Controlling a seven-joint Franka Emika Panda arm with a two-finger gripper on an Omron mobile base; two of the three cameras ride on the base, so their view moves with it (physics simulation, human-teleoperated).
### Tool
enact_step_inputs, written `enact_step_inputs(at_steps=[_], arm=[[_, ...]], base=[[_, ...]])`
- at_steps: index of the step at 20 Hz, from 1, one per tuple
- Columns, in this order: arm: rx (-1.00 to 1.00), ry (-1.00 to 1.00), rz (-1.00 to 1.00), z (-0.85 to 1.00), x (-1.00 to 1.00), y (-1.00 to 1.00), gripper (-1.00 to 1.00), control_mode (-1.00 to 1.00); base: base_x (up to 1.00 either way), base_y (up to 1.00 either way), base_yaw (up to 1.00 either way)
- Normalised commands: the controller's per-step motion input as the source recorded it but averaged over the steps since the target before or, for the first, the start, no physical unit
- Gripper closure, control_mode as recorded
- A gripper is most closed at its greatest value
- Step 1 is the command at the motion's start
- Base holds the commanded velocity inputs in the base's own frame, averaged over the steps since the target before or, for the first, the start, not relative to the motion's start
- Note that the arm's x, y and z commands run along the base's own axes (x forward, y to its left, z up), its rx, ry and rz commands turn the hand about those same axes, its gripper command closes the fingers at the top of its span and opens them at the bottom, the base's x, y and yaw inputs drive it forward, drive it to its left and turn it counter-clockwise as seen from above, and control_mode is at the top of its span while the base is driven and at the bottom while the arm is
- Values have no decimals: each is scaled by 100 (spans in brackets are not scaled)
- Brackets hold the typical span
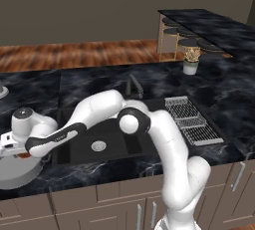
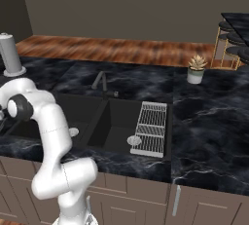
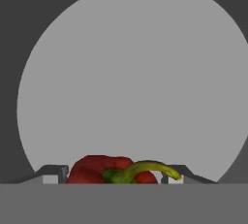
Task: Dump the bell pepper from the pot into the sink. Then turn on the water and wash the bell pepper. Then turn off the water and put the bell pepper back in the pot.
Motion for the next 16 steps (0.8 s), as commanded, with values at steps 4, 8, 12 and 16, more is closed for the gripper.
enact_step_inputs(at_steps=[4, 8, 12, 16], arm=[[-1, -2, 0, -4, 3, 8, -100, -100], [0, -11, 0, 0, -24, -23, -100, -100], [2, -15, 0, 0, -19, -47, -100, -100], [5, -16, 0, 0, -21, -61, -100, -100]], base=[[0, 0, 0], [0, 0, 0], [0, 0, 0], [0, 0, 0]])
